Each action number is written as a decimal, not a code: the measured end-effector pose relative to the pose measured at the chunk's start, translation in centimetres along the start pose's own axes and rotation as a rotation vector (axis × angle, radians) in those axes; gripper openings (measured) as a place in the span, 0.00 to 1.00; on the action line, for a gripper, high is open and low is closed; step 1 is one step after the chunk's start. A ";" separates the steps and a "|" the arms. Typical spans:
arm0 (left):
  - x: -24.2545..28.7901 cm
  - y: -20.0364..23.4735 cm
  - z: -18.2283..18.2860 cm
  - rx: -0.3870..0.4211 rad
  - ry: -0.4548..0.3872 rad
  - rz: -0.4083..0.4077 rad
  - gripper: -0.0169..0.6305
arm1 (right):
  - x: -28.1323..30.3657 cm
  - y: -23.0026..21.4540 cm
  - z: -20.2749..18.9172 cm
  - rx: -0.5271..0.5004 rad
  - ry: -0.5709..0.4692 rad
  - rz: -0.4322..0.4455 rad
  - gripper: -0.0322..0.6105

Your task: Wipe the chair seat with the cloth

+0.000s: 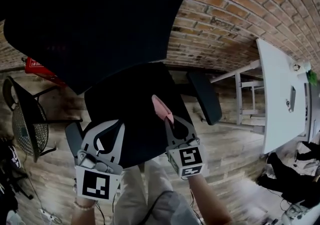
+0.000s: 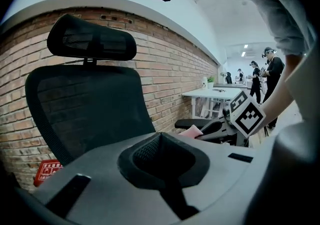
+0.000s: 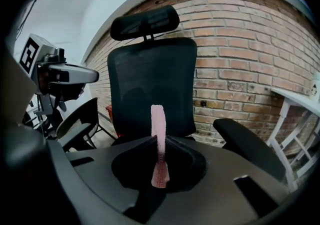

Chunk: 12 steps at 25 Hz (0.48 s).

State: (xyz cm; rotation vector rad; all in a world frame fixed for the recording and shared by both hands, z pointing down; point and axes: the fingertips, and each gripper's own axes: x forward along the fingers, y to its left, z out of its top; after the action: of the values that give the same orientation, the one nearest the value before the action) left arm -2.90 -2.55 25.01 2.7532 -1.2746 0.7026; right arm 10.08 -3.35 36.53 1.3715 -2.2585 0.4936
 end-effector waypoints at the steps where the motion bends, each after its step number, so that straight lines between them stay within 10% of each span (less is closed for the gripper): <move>1: 0.3 0.0 -0.5 -0.004 0.005 0.001 0.05 | 0.7 -0.4 -0.5 0.009 0.005 -0.003 0.14; 12: 3.4 1.3 -6.0 -0.035 0.038 0.032 0.05 | 9.4 -1.8 -2.9 0.008 0.023 -0.001 0.14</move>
State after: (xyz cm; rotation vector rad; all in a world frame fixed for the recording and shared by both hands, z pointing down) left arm -4.24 -4.57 31.63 2.6848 -1.3130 0.7243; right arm 8.42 -9.58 44.19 1.3641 -2.2394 0.5155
